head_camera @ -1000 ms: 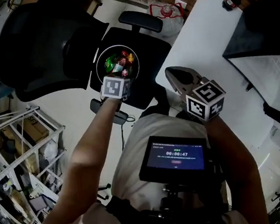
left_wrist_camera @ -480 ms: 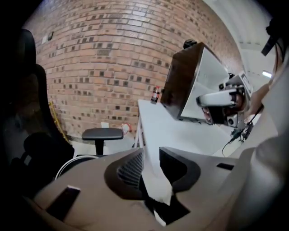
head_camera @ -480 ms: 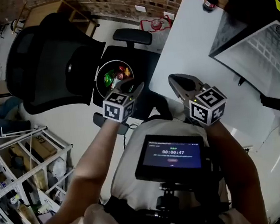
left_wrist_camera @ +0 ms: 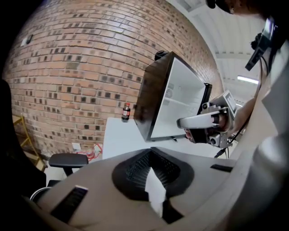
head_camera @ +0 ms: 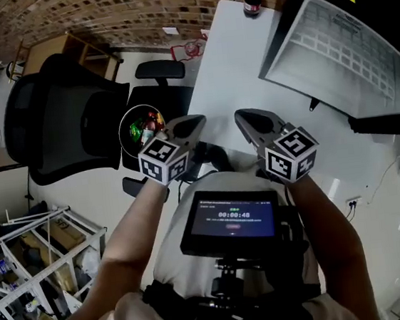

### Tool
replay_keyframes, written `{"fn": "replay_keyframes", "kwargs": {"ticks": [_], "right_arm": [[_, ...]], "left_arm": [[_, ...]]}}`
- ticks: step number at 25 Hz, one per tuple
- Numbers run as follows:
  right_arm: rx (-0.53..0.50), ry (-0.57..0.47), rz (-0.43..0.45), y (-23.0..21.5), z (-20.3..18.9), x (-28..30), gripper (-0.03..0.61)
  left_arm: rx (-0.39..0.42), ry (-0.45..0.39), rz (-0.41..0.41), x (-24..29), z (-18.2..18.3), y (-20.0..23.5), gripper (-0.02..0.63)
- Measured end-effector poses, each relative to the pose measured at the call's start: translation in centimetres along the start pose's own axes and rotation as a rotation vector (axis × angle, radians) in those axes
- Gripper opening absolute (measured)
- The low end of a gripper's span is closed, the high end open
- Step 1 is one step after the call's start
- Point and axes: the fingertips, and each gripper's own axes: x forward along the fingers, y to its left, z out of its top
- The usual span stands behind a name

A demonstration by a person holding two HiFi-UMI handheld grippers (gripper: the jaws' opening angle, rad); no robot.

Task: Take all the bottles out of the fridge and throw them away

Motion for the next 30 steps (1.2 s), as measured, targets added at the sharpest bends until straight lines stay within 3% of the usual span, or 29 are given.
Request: {"fn": "replay_keyframes", "kwargs": {"ticks": [8,18,24,30], "right_arm": [[-0.048,-0.089,-0.089,-3.0,2.2,-6.5,0.002],[-0.038,-0.218,-0.254,-6.9,4.1,-15.5,0.002],[0.003,-0.306,-0.309,-8.1,5.3,-20.3,0.002],[-0.032,-0.323,-0.339,-9.7,5.5,-23.8,0.002]], "left_arm": [[0.076,-0.088,-0.124,4.8,6.3,-6.8,0.003],[0.159,-0.101,-0.285,9.5,9.6,-15.0,0.003],[0.177,-0.128,-0.330,11.7,11.3,-18.7,0.003],[0.201,-0.154,-0.340,13.2,12.3,-21.8,0.003]]}}
